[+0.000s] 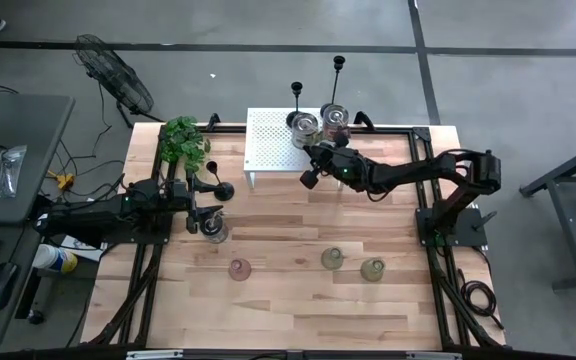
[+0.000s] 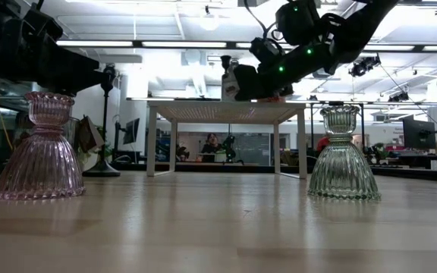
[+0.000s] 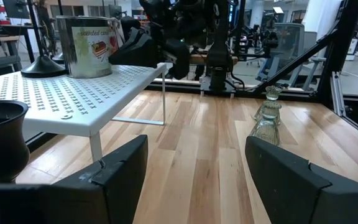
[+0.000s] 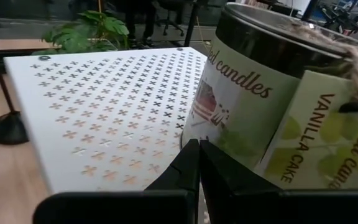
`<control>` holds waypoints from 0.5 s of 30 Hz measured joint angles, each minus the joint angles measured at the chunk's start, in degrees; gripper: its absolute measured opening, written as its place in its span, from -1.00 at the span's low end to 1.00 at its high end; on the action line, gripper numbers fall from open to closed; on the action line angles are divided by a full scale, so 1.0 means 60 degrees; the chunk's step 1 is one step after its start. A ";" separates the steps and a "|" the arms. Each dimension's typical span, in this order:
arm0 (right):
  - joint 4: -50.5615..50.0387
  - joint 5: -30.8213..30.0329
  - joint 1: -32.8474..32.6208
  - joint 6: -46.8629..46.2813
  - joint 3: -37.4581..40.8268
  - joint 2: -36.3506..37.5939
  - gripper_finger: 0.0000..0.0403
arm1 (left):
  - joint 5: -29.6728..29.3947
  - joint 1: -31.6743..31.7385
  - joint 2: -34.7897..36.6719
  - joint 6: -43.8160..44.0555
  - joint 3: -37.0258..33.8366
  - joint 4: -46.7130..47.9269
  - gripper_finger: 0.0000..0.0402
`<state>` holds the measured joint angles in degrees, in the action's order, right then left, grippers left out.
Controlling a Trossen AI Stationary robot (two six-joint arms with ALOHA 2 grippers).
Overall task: Pick & Place candle stick holders
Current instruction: Put the light green scented candle on the shelf
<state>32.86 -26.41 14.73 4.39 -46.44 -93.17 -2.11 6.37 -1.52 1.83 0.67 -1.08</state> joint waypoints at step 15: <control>0.0066 0.0248 0.0200 0.0319 0.0000 0.0000 -0.98 | 0.0000 0.0000 -0.0001 0.0001 0.0000 0.0000 0.32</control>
<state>33.26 -24.93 15.93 6.31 -46.44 -93.17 -2.11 6.37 -1.53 1.83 0.67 -1.08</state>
